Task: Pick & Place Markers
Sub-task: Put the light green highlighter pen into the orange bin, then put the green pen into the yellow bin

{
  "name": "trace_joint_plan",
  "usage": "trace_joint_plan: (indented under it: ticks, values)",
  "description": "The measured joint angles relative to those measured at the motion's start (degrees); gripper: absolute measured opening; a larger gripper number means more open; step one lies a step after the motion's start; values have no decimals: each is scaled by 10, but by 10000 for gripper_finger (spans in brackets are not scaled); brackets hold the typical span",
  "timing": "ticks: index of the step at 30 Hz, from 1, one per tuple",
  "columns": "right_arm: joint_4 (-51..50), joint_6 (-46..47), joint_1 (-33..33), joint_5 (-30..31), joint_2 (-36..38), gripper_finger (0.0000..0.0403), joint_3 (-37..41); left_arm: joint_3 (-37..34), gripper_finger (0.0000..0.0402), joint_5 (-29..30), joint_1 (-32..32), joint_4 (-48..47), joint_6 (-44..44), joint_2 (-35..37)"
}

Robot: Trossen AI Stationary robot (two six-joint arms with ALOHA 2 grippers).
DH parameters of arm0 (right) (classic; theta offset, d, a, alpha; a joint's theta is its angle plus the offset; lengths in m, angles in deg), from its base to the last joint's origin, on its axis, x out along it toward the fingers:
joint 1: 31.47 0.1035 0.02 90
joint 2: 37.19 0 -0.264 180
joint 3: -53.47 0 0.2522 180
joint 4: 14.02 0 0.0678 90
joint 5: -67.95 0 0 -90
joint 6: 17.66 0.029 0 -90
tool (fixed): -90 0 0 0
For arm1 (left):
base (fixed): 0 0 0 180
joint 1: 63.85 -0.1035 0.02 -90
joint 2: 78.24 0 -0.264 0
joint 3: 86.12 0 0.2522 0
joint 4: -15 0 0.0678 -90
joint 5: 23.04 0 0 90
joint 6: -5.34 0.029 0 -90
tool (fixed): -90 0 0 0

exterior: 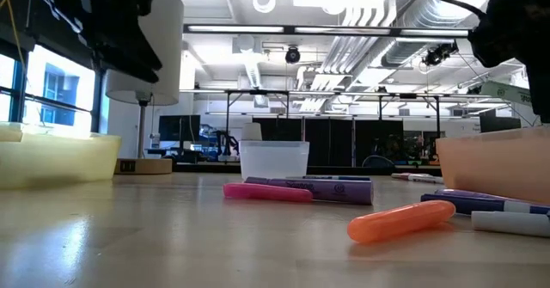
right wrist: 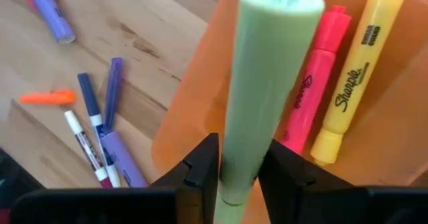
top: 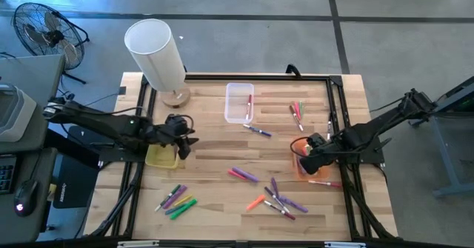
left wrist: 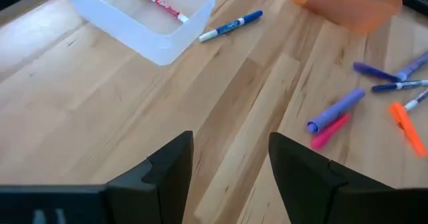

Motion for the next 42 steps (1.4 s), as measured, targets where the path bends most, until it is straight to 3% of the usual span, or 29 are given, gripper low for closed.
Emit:
trace_joint_plan:
  ticks: [12,16,21,27,30,32,34,42]
  values:
    - [-25,-15,0,20,3,148,0,1,193,3,-1,19,-2,-6]
    - [-25,-57,-8,56,25,137,0,1,193,3,-1,35,3,-6]
    - [-1,-155,-50,114,68,96,0,1,193,8,-1,43,12,-8]
    - [187,-361,-145,132,111,26,0,1,193,41,-1,42,27,-13]
    - [335,-472,-201,106,111,4,0,1,193,45,-1,40,44,-13]
    - [390,-494,-242,76,97,6,-9,1,193,46,-1,39,50,-13]
    - [366,-504,-281,60,68,2,-38,1,193,46,-1,34,60,-13]
    - [80,-555,-401,77,-143,2,-243,1,193,61,-1,13,85,-7]
